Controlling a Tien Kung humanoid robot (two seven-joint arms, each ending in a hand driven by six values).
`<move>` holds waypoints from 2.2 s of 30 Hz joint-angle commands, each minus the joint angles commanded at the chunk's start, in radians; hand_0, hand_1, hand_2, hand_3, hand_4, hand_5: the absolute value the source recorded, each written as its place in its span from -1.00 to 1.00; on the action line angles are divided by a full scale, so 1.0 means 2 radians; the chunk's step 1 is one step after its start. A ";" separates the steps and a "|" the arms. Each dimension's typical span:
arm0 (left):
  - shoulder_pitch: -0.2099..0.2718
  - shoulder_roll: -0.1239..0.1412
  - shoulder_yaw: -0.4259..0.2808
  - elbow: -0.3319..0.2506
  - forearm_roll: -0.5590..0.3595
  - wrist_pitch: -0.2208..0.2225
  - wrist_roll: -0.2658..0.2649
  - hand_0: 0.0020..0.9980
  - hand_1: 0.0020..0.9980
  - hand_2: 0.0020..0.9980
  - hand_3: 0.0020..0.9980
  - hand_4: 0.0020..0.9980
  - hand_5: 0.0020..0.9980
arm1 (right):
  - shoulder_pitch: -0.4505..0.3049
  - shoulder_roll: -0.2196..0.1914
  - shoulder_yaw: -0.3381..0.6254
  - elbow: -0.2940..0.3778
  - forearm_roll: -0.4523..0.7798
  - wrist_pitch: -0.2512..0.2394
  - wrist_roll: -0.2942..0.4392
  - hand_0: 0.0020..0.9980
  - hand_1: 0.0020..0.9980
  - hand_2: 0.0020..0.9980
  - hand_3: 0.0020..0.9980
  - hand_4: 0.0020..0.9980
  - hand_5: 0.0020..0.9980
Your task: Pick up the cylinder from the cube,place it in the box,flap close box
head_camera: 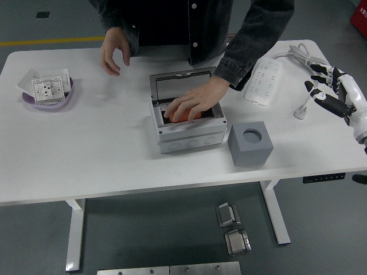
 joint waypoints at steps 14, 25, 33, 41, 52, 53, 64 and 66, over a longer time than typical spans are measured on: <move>-0.003 0.009 0.014 -0.001 -0.004 0.000 0.000 0.44 0.40 0.28 0.35 0.34 -0.35 | 0.006 0.003 -0.020 -0.004 0.006 -0.002 0.003 0.75 0.58 0.67 0.58 0.40 -0.12; 0.000 0.005 0.015 0.000 -0.008 0.001 -0.001 0.44 0.40 0.28 0.36 0.35 -0.35 | -0.015 0.009 -0.029 -0.008 0.011 -0.011 0.011 0.74 0.57 0.66 0.58 0.39 -0.12; 0.002 -0.001 0.020 0.000 -0.016 0.001 -0.001 0.44 0.40 0.28 0.36 0.35 -0.35 | -0.019 0.025 -0.071 -0.013 0.029 -0.019 0.031 0.73 0.57 0.65 0.64 0.39 -0.12; 0.001 -0.004 0.022 -0.001 -0.017 0.000 -0.003 0.44 0.40 0.28 0.36 0.34 -0.34 | 0.005 0.042 -0.124 -0.025 0.039 -0.007 0.047 0.57 0.59 0.68 0.78 0.39 -0.18; 0.002 -0.007 0.033 -0.002 -0.027 -0.003 -0.004 0.44 0.40 0.29 0.36 0.35 -0.34 | 0.037 0.051 -0.143 -0.069 0.089 0.022 0.071 0.52 0.64 0.70 0.78 0.43 -0.16; 0.002 -0.007 0.034 -0.002 -0.027 -0.003 -0.004 0.44 0.40 0.28 0.35 0.34 -0.34 | 0.039 0.052 -0.144 -0.073 0.097 0.024 0.074 0.56 0.70 0.73 0.79 0.48 -0.16; 0.002 -0.008 0.040 -0.003 -0.033 -0.003 -0.005 0.44 0.40 0.28 0.35 0.34 -0.34 | 0.065 0.073 -0.185 -0.117 0.218 0.048 0.101 0.57 0.73 0.75 0.80 0.49 -0.17; 0.002 -0.008 0.041 -0.003 -0.033 -0.003 -0.005 0.44 0.40 0.28 0.35 0.34 -0.34 | 0.067 0.076 -0.190 -0.119 0.225 0.048 0.102 0.61 0.74 0.75 0.80 0.51 -0.17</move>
